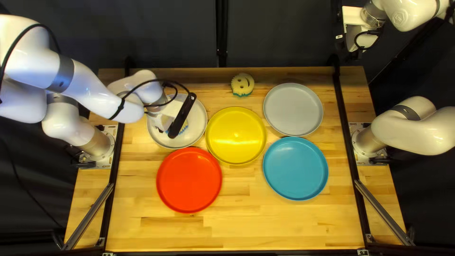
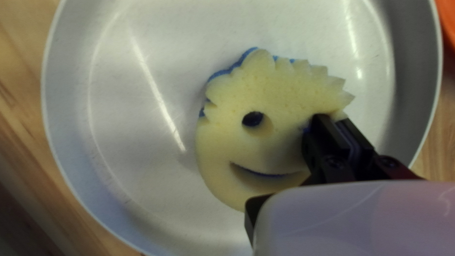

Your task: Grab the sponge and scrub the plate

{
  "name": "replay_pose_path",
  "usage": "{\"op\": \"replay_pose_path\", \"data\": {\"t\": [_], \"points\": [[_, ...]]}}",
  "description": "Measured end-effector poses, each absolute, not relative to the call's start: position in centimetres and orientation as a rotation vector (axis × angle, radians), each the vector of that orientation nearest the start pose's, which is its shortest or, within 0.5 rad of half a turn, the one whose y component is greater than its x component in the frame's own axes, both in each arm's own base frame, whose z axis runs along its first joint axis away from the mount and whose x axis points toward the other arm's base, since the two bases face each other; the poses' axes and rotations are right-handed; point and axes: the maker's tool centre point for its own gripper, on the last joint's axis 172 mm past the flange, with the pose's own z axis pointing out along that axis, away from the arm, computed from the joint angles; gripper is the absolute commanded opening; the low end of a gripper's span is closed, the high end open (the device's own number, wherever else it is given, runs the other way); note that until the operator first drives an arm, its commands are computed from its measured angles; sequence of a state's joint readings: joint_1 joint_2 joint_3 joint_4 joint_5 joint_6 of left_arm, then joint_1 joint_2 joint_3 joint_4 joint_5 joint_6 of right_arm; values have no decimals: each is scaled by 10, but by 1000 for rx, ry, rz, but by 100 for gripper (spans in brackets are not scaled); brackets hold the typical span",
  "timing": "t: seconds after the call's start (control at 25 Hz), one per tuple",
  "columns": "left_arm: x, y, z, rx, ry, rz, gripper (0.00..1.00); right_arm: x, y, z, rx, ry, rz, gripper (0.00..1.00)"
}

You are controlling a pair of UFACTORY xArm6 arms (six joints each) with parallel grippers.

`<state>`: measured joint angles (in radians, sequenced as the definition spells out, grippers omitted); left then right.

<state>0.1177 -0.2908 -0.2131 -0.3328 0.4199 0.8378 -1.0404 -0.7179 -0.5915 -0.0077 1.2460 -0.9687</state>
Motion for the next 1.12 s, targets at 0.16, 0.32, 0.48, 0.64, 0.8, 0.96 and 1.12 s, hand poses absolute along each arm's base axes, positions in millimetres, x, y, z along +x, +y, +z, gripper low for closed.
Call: {"op": "replay_pose_path", "data": {"t": [0.16, 0.32, 0.48, 0.64, 0.8, 0.96, 1.12], "points": [[310, 21, 35, -3145, 685, -240, 0, 149, -257, 239, -3197, 111, -44, 100], [308, 45, 33, -3144, 666, -237, 0, 149, -257, 239, -3197, 111, -44, 100], [304, 79, 36, -3154, 614, -236, 0, 149, -257, 239, -3197, 111, -44, 100], [300, 103, 39, -3160, 583, -226, 0, 149, -257, 239, -3197, 111, -44, 100], [299, 108, 37, -3164, 574, -216, 0, 149, -257, 239, -3197, 111, -44, 100], [304, 91, 35, -3160, 596, -216, 0, 149, -257, 239, -3197, 111, -44, 100], [312, 61, 34, -3152, 630, -223, 0, 149, -257, 239, -3197, 111, -44, 100]]}}
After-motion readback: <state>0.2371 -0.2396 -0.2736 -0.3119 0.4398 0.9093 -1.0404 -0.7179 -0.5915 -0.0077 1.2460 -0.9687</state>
